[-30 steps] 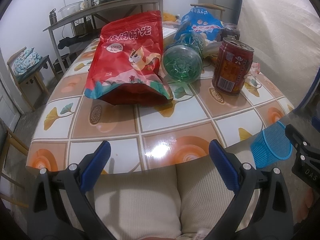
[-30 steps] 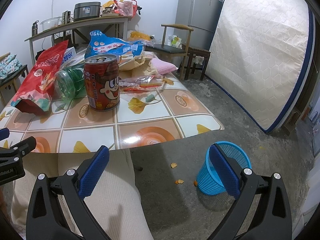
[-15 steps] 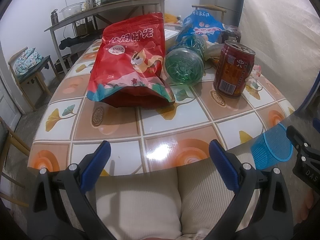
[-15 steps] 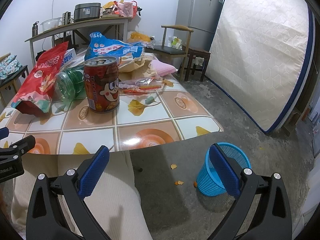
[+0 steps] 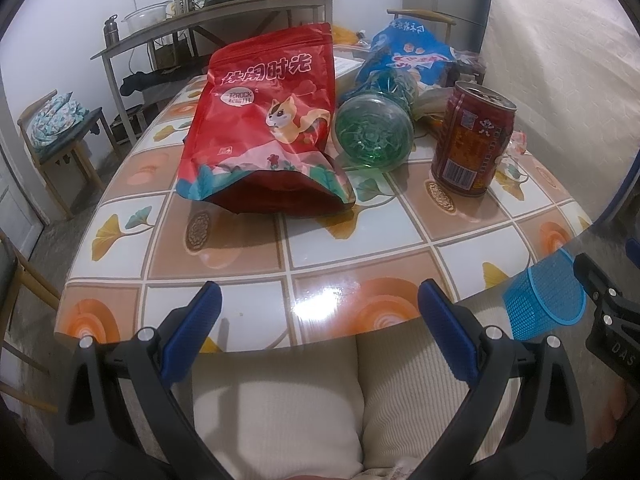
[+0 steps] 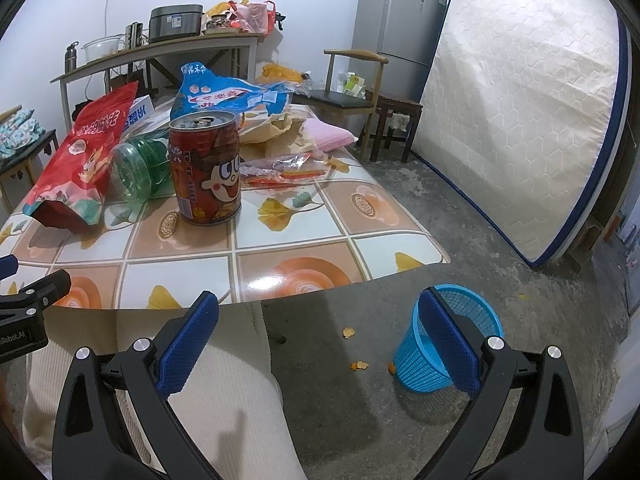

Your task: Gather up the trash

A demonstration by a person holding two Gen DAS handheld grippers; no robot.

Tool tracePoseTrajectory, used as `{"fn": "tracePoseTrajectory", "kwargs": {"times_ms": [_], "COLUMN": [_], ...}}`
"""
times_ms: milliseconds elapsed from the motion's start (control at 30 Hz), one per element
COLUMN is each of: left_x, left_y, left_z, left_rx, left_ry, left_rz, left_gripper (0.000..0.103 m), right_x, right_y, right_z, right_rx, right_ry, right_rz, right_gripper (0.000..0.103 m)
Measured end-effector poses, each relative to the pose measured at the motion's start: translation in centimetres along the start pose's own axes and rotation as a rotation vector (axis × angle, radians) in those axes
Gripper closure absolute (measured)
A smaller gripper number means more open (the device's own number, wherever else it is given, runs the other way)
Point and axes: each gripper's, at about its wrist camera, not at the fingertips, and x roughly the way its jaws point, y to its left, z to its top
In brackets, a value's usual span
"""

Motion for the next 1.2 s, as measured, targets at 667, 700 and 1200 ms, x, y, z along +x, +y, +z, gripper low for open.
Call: {"fn": "tracePoseTrajectory", "kwargs": {"times_ms": [667, 700, 1200], "left_x": [0.5, 0.7, 0.2], "left_y": [0.2, 0.3, 2.6], "left_z": [-0.4, -0.4, 1.1], "left_rx": [-0.008, -0.010, -0.013], "left_ry": [0.021, 0.026, -0.096], "left_rz": [0.006, 0.006, -0.126], "left_gripper": [0.008, 0.008, 0.008], "right_x": [0.2, 0.3, 1.1], "right_y": [0.1, 0.2, 0.8], "right_z": [-0.2, -0.2, 1.7], "right_rx": [-0.001, -0.002, 0.020], "right_ry": [0.006, 0.009, -0.090], "right_rz": [0.002, 0.002, 0.107], "right_gripper": [0.006, 0.006, 0.006]}}
